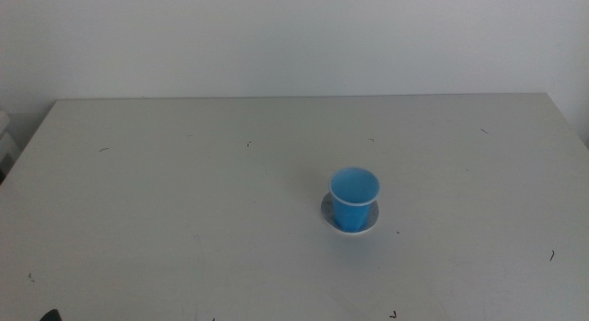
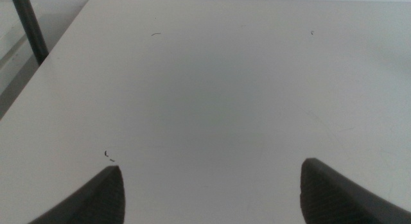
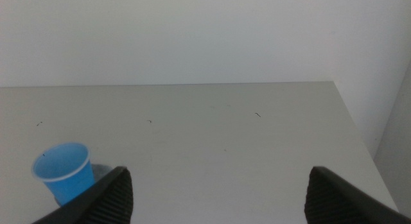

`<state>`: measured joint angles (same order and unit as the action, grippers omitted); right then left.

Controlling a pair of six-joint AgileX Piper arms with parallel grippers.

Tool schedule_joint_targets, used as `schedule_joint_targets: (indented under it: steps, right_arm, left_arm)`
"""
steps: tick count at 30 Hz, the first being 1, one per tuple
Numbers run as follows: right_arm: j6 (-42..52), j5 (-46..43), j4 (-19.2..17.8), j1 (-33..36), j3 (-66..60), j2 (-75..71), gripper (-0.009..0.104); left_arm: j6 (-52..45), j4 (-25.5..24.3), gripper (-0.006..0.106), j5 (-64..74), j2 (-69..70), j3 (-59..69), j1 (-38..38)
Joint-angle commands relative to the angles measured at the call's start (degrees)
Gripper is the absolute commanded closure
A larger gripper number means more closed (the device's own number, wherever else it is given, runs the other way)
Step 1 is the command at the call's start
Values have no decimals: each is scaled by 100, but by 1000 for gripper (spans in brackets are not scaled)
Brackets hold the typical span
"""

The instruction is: Place an empty cup on a cup mat.

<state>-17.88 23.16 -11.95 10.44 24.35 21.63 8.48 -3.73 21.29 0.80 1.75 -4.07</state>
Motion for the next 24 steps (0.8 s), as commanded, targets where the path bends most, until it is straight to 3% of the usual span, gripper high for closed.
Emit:
schedule_joint_targets:
  steps: [1,9,24]
  right_arm:
    - [209,-714,-57,-55,-322,-349,19]
    - [219,-821,-32,-55,-1607,-1427,19]
    - [219,-862,-13,-55,-2400,-2372,19]
  left_arm:
    - [61,-2,-5,-378,70,-34,6]
    - [61,-2,-5,-378,70,-34,6]
    - [61,-2,-5,-378,70,-34,6]
